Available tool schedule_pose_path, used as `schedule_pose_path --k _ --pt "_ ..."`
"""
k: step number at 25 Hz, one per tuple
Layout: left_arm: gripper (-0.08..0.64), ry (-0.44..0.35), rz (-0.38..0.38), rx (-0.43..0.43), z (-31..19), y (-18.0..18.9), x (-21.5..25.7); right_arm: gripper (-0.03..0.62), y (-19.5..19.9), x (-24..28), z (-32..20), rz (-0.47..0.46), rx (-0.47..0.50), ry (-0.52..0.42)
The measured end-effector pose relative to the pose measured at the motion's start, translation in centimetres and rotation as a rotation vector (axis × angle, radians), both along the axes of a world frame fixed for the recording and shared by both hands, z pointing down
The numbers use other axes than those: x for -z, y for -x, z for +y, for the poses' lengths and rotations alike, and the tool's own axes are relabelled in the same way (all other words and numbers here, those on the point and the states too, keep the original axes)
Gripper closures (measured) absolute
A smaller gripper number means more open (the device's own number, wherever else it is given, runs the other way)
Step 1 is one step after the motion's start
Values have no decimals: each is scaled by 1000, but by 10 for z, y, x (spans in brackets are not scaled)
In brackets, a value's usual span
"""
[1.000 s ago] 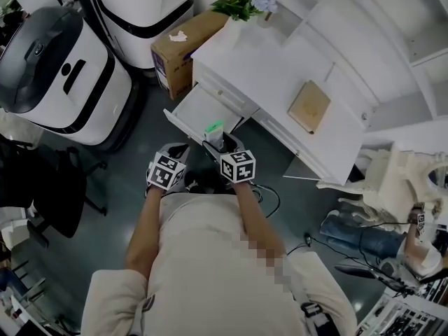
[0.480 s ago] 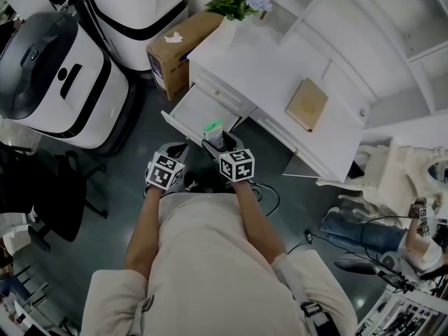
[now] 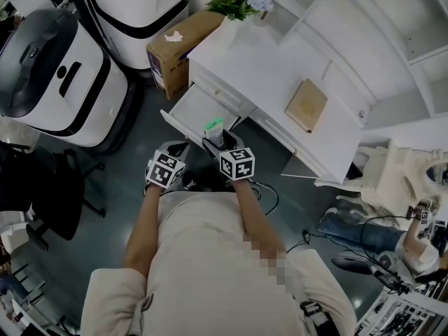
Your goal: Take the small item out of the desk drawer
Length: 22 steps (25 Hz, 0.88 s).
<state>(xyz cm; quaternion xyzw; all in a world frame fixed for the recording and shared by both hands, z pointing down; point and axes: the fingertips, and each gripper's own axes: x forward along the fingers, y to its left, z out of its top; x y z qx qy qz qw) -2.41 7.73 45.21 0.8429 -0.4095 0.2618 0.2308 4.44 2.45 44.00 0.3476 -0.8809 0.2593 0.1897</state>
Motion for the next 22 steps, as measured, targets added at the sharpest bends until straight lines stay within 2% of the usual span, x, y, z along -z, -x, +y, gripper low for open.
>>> schedule_pose_path --k 22 --pt "545 -4 10 17 -1 4 1 244 10 3 2 25 66 -36"
